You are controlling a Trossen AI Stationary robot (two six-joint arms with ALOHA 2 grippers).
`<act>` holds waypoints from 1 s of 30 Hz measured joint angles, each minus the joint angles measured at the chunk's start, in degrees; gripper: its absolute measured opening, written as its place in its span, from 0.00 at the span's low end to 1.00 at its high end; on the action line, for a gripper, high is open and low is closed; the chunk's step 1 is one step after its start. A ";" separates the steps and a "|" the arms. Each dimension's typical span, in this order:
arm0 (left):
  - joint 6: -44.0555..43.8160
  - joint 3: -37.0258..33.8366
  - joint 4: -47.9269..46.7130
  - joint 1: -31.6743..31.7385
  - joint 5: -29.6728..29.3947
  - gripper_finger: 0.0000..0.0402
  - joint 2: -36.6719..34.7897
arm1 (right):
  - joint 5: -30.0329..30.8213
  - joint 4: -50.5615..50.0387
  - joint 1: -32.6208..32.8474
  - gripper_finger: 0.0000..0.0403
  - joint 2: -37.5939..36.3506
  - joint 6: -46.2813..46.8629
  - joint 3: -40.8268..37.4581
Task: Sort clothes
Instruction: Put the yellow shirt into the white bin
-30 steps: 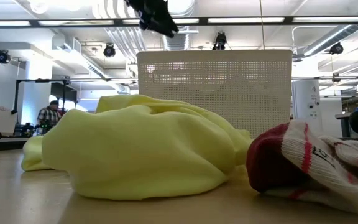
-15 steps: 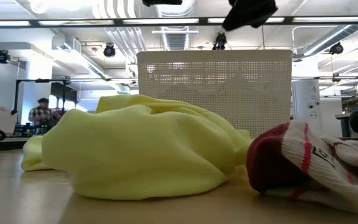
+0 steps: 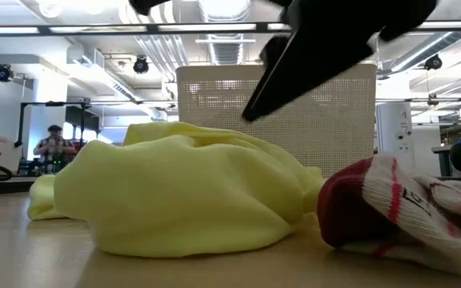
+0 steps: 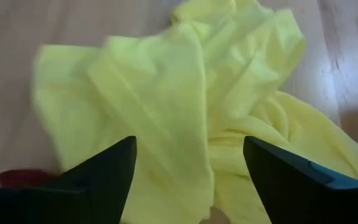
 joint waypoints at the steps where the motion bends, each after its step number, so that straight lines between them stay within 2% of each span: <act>1: 0.28 -1.99 1.07 -1.24 -1.51 0.77 -1.11 | -0.56 0.04 -0.47 0.70 0.84 0.02 0.27; 6: -0.96 -9.24 5.74 -6.53 -8.24 0.76 -5.78 | -5.60 0.89 -2.68 0.68 5.62 -0.39 2.79; 12: -3.18 -14.84 9.99 -10.18 -9.11 0.76 -7.19 | -6.05 0.63 -4.13 0.62 11.21 -2.16 6.57; 16: -4.00 -16.67 10.18 -11.91 -10.33 0.74 -6.86 | -5.87 1.18 -5.38 0.48 13.24 -1.47 7.57; 23: -3.53 -17.44 11.78 -17.74 -14.01 0.64 -6.07 | -2.81 0.03 -6.36 0.08 12.77 -4.35 7.45; 25: -2.29 -17.49 12.51 -19.17 -15.60 0.61 -5.75 | -1.43 -2.13 -6.31 0.03 11.20 -5.75 7.22; 27: -2.12 -17.49 12.87 -19.87 -16.32 0.58 -5.68 | 0.04 -5.49 -6.27 0.05 8.86 -5.98 7.10; 30: -5.31 -17.49 12.90 -20.13 -16.33 0.54 -5.53 | 5.72 -11.59 -6.16 0.05 3.95 -5.42 7.13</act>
